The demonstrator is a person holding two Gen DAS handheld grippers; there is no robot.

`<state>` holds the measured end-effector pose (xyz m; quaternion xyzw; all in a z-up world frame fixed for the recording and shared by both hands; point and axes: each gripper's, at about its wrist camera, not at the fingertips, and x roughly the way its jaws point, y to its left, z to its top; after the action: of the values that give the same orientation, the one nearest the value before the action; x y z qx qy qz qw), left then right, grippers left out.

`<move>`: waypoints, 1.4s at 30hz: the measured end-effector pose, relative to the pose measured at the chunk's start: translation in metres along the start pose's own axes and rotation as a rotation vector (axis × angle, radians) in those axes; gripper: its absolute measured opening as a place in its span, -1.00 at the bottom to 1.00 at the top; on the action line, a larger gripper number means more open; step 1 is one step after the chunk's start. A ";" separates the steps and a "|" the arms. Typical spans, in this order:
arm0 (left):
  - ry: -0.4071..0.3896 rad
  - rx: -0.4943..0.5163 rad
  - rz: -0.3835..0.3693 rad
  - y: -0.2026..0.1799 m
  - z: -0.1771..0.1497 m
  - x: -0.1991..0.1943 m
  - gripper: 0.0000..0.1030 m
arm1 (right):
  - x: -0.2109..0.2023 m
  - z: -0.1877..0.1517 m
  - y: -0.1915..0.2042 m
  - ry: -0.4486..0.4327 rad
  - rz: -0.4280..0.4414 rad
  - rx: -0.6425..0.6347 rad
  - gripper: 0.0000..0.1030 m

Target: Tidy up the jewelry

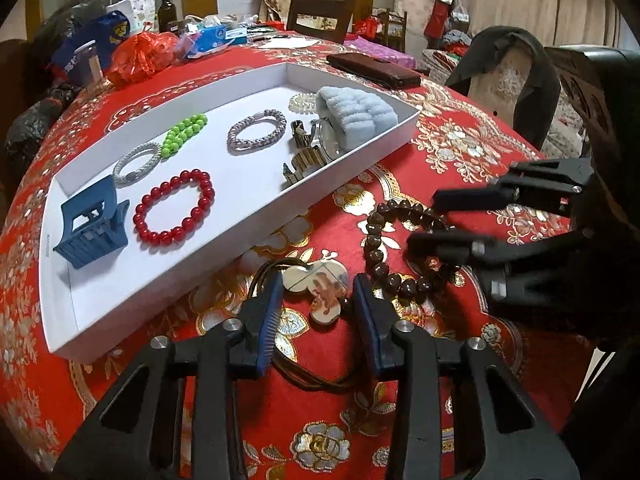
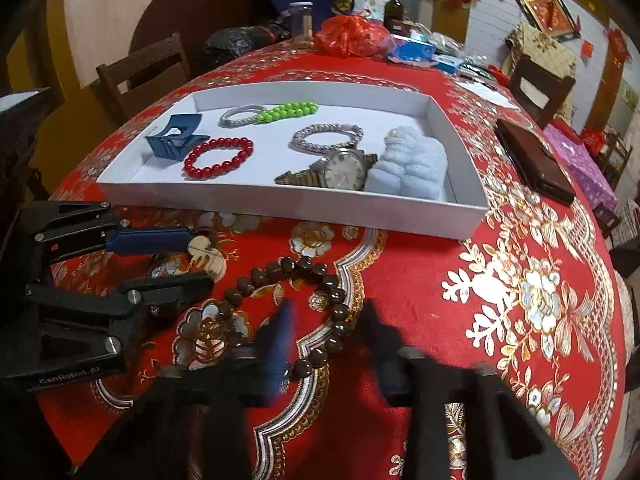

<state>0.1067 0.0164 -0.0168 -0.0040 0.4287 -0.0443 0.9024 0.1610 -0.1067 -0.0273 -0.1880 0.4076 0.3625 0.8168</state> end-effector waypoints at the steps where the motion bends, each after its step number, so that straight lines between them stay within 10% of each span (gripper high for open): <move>1: -0.006 -0.007 0.000 0.001 0.000 -0.003 -0.39 | 0.000 0.000 0.000 0.003 -0.005 -0.001 -0.81; 4: -0.025 -0.021 -0.007 0.001 0.003 -0.013 -0.97 | -0.003 0.000 -0.001 0.004 -0.011 0.006 -0.84; 35: -0.102 -0.159 -0.145 0.036 0.022 -0.067 -0.97 | -0.081 0.019 -0.008 -0.229 0.073 0.103 -0.85; 42: 0.017 -0.066 -0.050 0.016 0.003 -0.030 -0.04 | -0.077 0.015 -0.006 -0.209 0.076 0.091 -0.85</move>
<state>0.0914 0.0345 0.0072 -0.0440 0.4372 -0.0526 0.8968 0.1428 -0.1353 0.0434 -0.0963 0.3431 0.3918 0.8482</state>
